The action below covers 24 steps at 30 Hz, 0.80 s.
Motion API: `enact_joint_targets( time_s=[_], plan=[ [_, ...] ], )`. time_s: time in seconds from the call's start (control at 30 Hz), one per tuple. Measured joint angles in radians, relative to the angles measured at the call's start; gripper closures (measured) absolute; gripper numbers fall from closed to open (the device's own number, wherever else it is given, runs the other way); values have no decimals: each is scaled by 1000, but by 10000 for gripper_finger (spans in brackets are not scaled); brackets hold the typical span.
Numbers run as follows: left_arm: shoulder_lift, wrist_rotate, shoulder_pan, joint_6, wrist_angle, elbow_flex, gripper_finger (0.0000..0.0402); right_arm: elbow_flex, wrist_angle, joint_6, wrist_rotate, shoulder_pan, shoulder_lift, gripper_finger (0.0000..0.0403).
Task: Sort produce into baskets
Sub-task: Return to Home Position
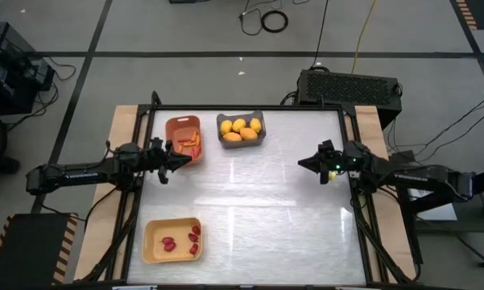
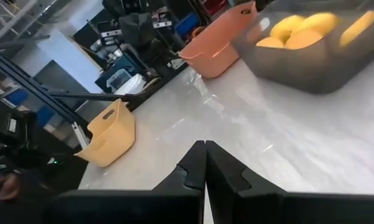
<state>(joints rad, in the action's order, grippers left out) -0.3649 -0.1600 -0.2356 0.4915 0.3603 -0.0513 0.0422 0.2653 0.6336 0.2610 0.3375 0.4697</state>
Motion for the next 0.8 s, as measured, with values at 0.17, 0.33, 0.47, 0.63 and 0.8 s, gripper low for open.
enact_joint_targets(
  time_s=[0.17, 0.33, 0.47, 0.63, 0.8],
  plan=[
    [1, -5, 0, 0, -2, 0, 375, 0, -254, -8, 5, 38, -142, 403],
    [2, -18, 0, -4, -3, 0, 375, 15, -288, -56, -5, 67, -221, 403],
    [2, -18, 0, -43, -2, 0, 375, 15, -334, -170, -24, 76, -234, 403],
    [2, -18, 0, -74, -2, 0, 375, 15, -339, -220, -28, 74, -222, 403],
    [2, -23, 0, -151, 8, 9, 376, 15, -337, -267, -25, 74, -213, 403]
  ],
)
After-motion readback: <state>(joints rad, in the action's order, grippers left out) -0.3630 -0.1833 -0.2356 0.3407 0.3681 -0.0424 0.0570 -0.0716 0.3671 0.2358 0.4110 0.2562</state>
